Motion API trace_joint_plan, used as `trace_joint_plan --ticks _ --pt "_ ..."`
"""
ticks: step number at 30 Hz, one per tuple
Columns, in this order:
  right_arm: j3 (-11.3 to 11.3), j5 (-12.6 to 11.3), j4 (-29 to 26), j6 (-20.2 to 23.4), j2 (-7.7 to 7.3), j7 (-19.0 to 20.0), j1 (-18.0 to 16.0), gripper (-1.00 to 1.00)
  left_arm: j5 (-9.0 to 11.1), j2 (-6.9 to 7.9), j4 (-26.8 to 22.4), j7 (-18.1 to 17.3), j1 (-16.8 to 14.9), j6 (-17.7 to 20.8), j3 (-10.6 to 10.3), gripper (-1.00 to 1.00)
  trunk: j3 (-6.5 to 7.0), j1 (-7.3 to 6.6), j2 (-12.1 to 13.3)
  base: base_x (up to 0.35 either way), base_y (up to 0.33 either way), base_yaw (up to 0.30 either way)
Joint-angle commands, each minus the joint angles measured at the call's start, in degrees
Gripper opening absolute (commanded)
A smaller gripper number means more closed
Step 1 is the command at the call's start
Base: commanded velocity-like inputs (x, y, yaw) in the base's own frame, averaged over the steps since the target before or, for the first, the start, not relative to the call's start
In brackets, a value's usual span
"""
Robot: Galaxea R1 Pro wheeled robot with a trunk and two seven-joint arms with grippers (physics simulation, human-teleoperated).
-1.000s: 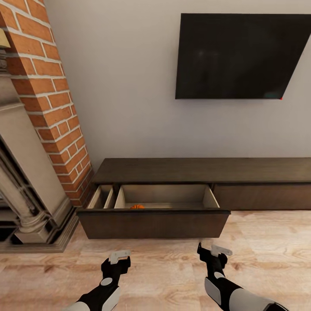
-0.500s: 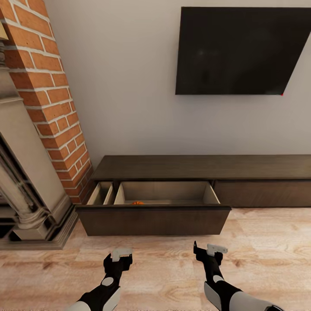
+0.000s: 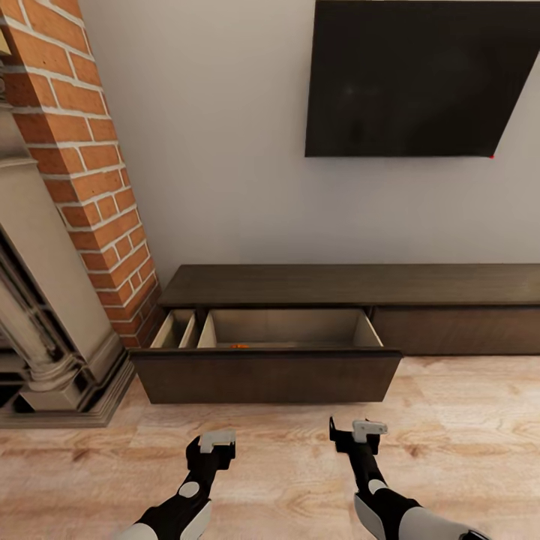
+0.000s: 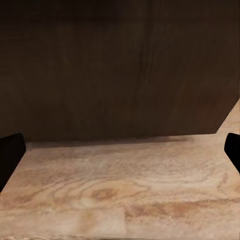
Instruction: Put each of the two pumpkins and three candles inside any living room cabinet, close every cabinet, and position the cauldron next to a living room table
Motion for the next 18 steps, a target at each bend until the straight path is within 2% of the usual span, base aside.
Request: trace_joint_plan --ticks 1,6,18 --pt "0.77 0.30 0.11 -0.05 -0.06 0.79 -0.02 1.00 0.31 0.01 0.02 0.40 -0.05 -0.28 -0.39 1.00 -0.23 0.21 -0.44 0.000 0.000 0.000" --pt "1.21 0.73 0.43 -0.06 -0.16 3.61 -0.01 1.00 0.68 0.04 0.01 0.42 -0.05 -0.42 -0.16 1.00 -1.13 1.31 -2.44 0.000 0.000 0.000" --pt "1.27 0.23 0.54 -0.06 -0.08 4.41 -0.01 1.00 0.82 0.04 0.01 1.19 -0.05 -1.90 -0.05 1.00 -3.29 3.95 -7.25 0.000 0.000 0.000"
